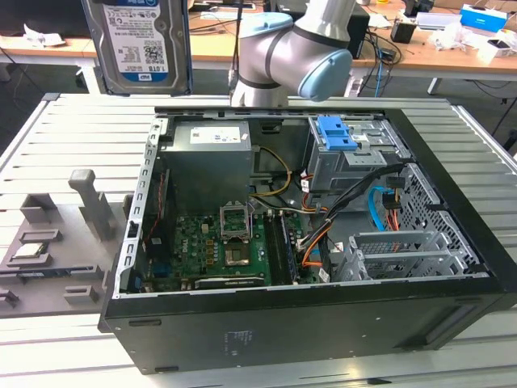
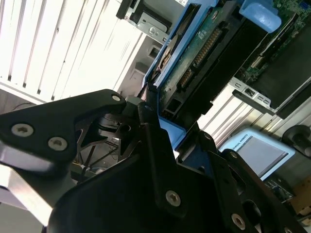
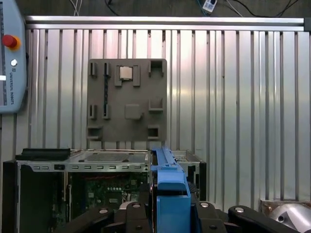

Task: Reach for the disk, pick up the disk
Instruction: 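Pick up the disk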

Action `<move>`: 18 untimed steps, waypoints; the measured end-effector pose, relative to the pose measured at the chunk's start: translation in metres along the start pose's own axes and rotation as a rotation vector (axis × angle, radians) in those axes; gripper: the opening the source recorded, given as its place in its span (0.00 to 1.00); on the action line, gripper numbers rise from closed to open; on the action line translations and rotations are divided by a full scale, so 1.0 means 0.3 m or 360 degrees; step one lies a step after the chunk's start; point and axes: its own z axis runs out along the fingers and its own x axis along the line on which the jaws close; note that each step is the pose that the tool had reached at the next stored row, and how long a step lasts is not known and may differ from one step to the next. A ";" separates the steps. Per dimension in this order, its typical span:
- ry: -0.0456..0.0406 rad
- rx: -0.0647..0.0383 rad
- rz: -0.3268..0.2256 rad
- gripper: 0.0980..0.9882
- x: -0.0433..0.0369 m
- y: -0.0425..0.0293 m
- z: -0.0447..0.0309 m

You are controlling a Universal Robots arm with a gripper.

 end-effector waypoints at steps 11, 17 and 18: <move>0.0000 0.0000 0.0000 0.30 -0.001 -0.059 0.076; 0.0000 -0.0001 0.0000 0.30 -0.001 -0.120 0.145; 0.0000 -0.0001 0.0000 0.30 -0.001 -0.126 0.153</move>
